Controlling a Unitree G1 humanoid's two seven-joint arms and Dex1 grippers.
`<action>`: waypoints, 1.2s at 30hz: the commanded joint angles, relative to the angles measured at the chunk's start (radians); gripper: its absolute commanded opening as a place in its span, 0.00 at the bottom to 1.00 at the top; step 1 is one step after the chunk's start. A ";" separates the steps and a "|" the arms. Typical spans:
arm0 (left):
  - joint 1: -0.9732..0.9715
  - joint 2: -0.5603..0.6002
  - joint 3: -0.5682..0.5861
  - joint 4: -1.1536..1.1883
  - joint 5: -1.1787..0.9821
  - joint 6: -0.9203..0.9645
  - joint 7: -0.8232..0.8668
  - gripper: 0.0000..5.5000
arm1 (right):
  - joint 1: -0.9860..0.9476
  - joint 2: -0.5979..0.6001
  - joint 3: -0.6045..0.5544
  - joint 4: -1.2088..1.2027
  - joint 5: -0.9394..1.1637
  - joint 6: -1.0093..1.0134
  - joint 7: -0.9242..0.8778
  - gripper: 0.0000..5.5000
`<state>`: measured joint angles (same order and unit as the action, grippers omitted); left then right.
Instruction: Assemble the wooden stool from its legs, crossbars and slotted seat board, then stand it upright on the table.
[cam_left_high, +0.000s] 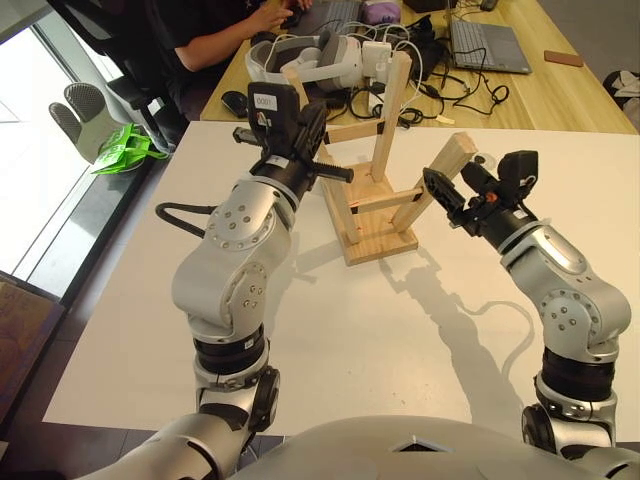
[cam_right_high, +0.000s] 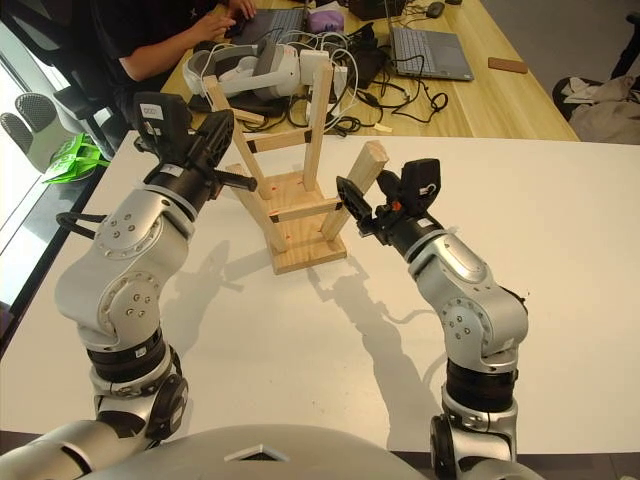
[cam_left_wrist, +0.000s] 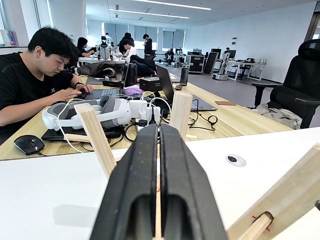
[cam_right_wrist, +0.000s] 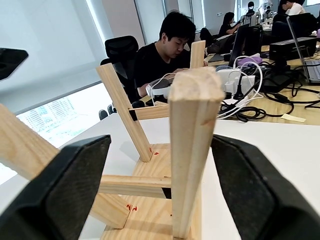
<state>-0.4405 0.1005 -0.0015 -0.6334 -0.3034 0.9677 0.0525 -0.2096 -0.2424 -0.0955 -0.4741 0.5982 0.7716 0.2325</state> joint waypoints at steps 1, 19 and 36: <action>-0.002 -0.006 0.000 0.003 0.011 0.001 -0.001 0.01 | -0.042 -0.007 0.024 0.044 -0.032 -0.024 0.012 0.61; -0.049 0.055 0.029 0.008 0.054 -0.050 -0.028 0.01 | -0.068 0.172 -0.175 0.148 0.085 0.164 -0.242 0.19; -0.089 0.114 0.099 0.045 0.064 -0.072 -0.066 0.01 | -0.068 0.388 -0.524 0.255 0.381 0.304 -0.927 0.33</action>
<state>-0.5116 0.1991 0.0962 -0.5996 -0.2474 0.8908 -0.0074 -0.3456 0.1285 -0.6136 -0.2388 1.0360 1.0575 -0.5877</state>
